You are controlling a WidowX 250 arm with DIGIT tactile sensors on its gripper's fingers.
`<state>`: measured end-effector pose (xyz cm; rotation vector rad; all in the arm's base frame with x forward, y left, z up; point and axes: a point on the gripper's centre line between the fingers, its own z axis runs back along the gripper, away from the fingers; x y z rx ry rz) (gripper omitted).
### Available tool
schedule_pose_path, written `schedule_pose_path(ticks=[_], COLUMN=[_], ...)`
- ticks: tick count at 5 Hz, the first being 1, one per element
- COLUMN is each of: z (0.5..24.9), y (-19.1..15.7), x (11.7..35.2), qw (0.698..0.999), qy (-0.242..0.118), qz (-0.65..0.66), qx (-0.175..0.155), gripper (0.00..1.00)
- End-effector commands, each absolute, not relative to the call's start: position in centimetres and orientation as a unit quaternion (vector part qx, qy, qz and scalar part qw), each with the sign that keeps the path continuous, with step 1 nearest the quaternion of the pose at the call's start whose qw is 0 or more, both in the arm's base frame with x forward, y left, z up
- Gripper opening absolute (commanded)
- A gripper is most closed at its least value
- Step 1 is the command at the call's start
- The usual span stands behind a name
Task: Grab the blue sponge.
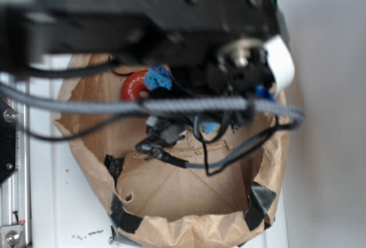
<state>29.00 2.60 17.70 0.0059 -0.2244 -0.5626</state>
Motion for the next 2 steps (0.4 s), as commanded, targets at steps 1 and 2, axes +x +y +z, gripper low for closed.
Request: schedule_pose_path(ticks=[1,2], z=[24.6,24.1], y=[1.1,-0.3], x=[26.8,26.5], qw=[0.97,0.959], qy=[-0.128,-0.089], qz=[-0.204,-0.259], qx=[0.026,0.079], gripper=[0.0,1.0])
